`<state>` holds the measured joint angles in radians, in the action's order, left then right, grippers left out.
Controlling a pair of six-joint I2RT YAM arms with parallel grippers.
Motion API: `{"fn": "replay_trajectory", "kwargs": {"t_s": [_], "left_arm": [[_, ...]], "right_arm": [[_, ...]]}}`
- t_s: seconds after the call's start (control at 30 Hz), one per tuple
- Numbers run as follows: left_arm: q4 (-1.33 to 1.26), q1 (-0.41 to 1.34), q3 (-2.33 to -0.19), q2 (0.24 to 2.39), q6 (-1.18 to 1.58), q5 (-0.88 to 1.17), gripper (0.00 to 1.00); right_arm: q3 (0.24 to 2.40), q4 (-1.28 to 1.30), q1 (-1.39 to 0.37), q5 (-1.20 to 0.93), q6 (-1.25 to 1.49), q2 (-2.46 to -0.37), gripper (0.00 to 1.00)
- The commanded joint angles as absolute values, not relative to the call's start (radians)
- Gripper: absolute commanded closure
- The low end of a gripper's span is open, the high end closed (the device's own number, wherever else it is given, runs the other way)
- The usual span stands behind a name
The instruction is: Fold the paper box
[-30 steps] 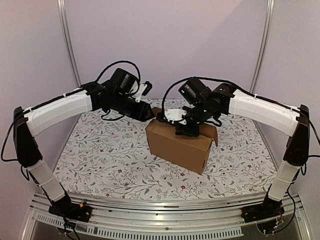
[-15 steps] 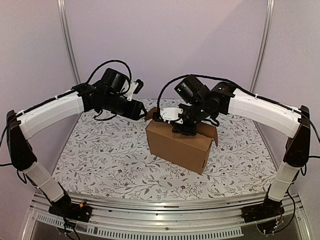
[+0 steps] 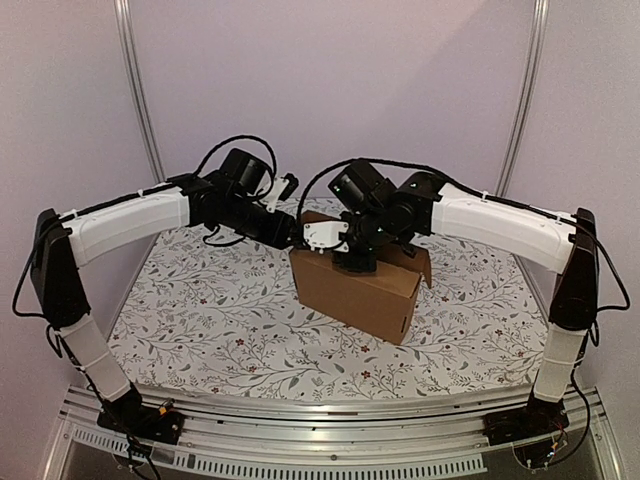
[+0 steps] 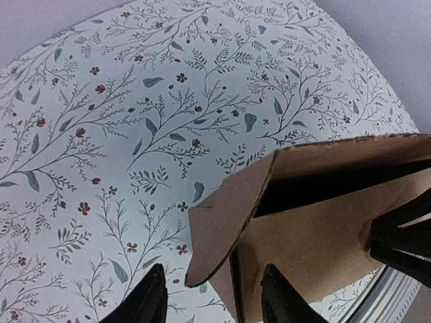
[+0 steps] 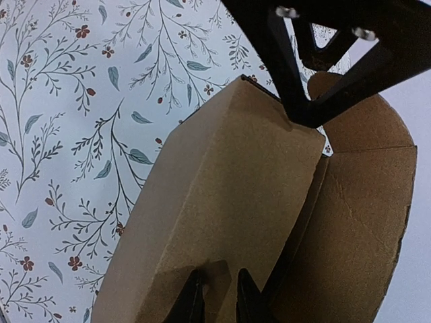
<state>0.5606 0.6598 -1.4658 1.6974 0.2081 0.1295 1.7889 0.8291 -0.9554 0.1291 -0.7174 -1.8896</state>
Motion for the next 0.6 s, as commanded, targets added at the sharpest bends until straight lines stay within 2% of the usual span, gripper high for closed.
{"fn": "replay_trajectory", "kwargs": {"t_s": [0.0, 0.07, 0.2, 0.37, 0.47, 0.57], "left_arm": [[0.561, 0.649, -1.512, 1.735, 0.198, 0.180, 0.57], [0.568, 0.649, -1.522, 1.737, 0.203, 0.190, 0.63], [0.570, 0.648, -1.535, 1.724, 0.206, 0.183, 0.68], [0.608, 0.638, -1.574, 1.727, 0.174, 0.145, 0.68], [0.637, 0.634, -1.591, 1.729, 0.150, 0.133, 0.64], [0.645, 0.629, -1.609, 1.732, 0.131, 0.136, 0.69]], "right_arm": [[1.782, 0.856, -0.960, 0.149, -0.720, -1.948, 0.82], [1.775, 0.853, -0.959, 0.144, -0.716, -1.949, 0.82], [1.773, 0.851, -0.960, 0.139, -0.712, -1.948, 0.82], [1.773, 0.852, -0.960, 0.131, -0.705, -1.950, 0.82], [1.772, 0.854, -0.960, 0.130, -0.703, -1.949, 0.82], [1.768, 0.853, -0.960, 0.130, -0.703, -1.948, 0.82]]}}
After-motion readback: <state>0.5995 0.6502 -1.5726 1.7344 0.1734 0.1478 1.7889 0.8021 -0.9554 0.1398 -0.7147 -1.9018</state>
